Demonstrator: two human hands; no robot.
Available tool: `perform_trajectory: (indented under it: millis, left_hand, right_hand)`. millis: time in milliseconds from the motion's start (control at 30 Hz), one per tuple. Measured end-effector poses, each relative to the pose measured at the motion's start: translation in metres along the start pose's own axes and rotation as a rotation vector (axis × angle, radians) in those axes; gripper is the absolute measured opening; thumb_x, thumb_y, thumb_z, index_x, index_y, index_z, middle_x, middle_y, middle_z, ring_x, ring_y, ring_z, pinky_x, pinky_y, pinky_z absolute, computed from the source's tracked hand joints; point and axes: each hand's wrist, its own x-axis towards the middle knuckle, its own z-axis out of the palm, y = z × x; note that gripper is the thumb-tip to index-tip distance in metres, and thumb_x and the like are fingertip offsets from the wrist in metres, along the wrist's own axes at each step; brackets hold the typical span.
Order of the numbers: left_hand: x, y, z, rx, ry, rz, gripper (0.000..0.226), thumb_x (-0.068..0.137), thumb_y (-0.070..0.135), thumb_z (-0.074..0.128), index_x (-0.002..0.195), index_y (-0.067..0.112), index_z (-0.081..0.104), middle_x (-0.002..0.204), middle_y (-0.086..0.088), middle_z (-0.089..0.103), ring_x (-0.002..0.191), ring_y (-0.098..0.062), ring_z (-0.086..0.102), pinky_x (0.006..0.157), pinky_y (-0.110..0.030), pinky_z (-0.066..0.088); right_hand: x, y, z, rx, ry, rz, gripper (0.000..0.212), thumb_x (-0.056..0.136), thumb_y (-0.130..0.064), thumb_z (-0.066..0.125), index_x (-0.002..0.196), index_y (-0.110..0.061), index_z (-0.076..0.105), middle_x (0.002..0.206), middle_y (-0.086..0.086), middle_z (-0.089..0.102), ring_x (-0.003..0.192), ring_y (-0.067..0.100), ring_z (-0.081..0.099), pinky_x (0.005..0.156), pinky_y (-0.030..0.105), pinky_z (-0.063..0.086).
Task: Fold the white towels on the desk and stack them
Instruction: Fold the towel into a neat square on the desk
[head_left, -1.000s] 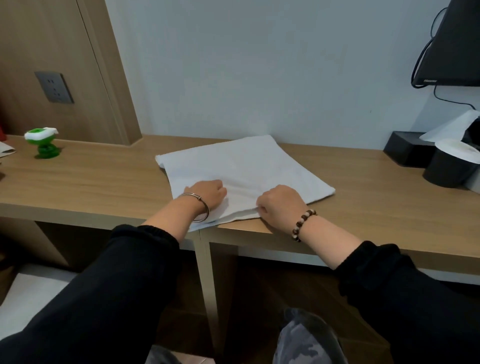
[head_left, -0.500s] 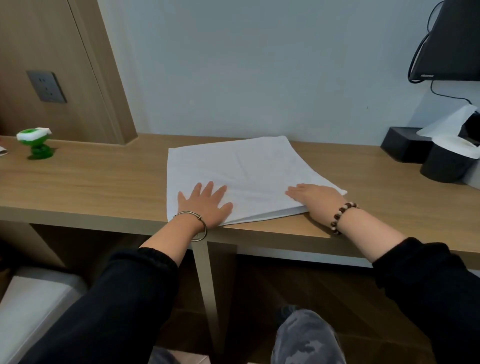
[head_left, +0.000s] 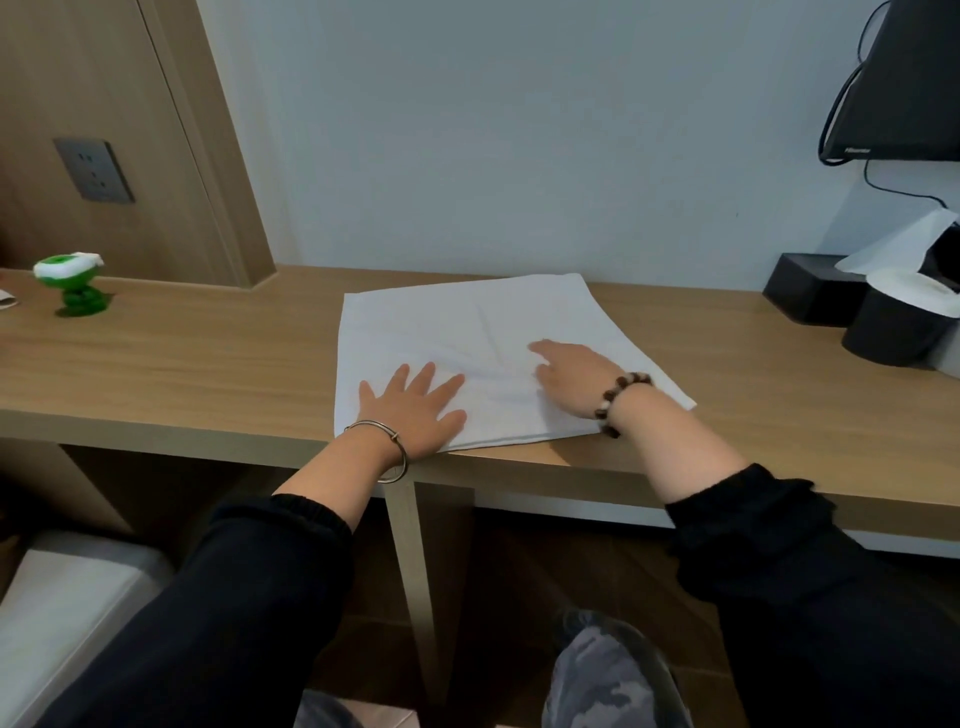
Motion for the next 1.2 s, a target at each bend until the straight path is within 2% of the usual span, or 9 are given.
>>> perform_trajectory:
  millis: [200,400,567,667,733,867,967,1067,1200]
  left_hand:
    - [0.000,0.001,0.000,-0.028,0.019,-0.043,0.070,0.092,0.059,0.018,0.151,0.026,0.003,0.159,0.009,-0.005,0.146,-0.018,-0.005,0.111,-0.059,0.003]
    - [-0.001,-0.002,0.002,-0.035,0.028,0.003,0.065,0.092,0.060,0.017,0.150,0.034,0.003,0.159,0.010,-0.005,0.146,-0.020,-0.005,0.111,-0.060,0.002]
    - [-0.003,0.002,-0.008,-0.114,0.042,0.007,0.055,0.095,0.050,0.024,0.147,0.033,0.022,0.158,0.009,0.011,0.145,-0.018,0.006,0.111,-0.060,0.004]
    - [0.003,0.002,-0.022,-0.240,0.112,-0.029,0.036,0.097,0.041,0.031,0.123,0.026,0.050,0.135,0.004,0.045,0.127,-0.023,0.036,0.104,-0.054,0.025]
    - [0.008,0.003,-0.026,-0.178,0.133,-0.039,0.031,0.097,0.039,0.034,0.112,0.021,0.054,0.122,0.001,0.049,0.116,-0.025,0.041,0.094,-0.044,0.036]
    - [0.010,0.008,-0.007,-0.202,0.229,-0.123,0.049,0.095,0.043,0.033,0.138,0.019,0.035,0.146,-0.005,0.032,0.135,-0.025,0.026,0.108,-0.046,0.023]
    - [0.015,0.005,0.001,-0.152,0.110,-0.138,0.069,0.094,0.050,0.024,0.151,0.017,0.005,0.160,0.001,0.001,0.146,-0.019,-0.004,0.114,-0.051,0.000]
    - [0.020,0.002,0.001,-0.111,0.053,-0.142,0.072,0.092,0.054,0.020,0.152,0.017,0.002,0.160,0.002,-0.003,0.146,-0.017,-0.006,0.114,-0.051,-0.001]
    - [0.018,0.001,0.002,-0.069,0.039,-0.105,0.067,0.091,0.056,0.015,0.151,0.029,0.001,0.159,0.003,-0.006,0.146,-0.019,-0.007,0.113,-0.053,-0.001]
  right_hand:
    - [0.034,-0.027,0.050,-0.153,-0.107,-0.092,0.050,0.102,-0.038,0.019,0.151,-0.029,0.014,0.160,-0.003,0.007,0.146,0.021,0.007,0.116,0.049,0.006]
    - [0.034,0.057,0.025,-0.222,-0.011,0.212,0.053,0.100,-0.040,0.014,0.151,-0.027,0.012,0.160,-0.002,0.005,0.146,0.022,0.007,0.115,0.051,0.009]
    - [0.025,0.054,0.017,-0.251,0.043,0.351,0.048,0.098,-0.033,0.019,0.141,-0.014,0.033,0.145,0.010,0.034,0.131,0.029,0.034,0.103,0.045,0.034]
    - [0.017,0.038,0.014,-0.419,0.056,0.392,0.038,0.096,-0.026,0.028,0.123,-0.012,0.051,0.119,0.009,0.056,0.106,0.027,0.052,0.081,0.034,0.044]
    - [0.015,0.024,0.004,-0.596,-0.033,0.395,0.033,0.091,-0.018,0.036,0.112,-0.011,0.062,0.108,0.006,0.063,0.096,0.025,0.059,0.084,0.033,0.049]
    - [0.028,-0.008,-0.010,-0.663,-0.119,0.311,0.033,0.092,-0.017,0.036,0.120,-0.013,0.054,0.133,0.010,0.051,0.114,0.027,0.050,0.095,0.038,0.039]
    - [0.056,-0.034,0.006,-0.344,0.030,0.009,0.046,0.097,-0.025,0.030,0.141,-0.015,0.034,0.148,0.009,0.034,0.132,0.029,0.035,0.105,0.043,0.031]
    - [0.075,-0.039,0.035,-0.152,-0.103,-0.178,0.049,0.102,-0.032,0.026,0.150,-0.024,0.019,0.158,0.002,0.017,0.144,0.023,0.018,0.116,0.042,0.018]
    - [0.093,0.027,0.033,-0.179,-0.084,-0.008,0.051,0.101,-0.040,0.021,0.151,-0.030,0.017,0.160,-0.005,0.007,0.146,0.017,0.008,0.116,0.047,0.008]
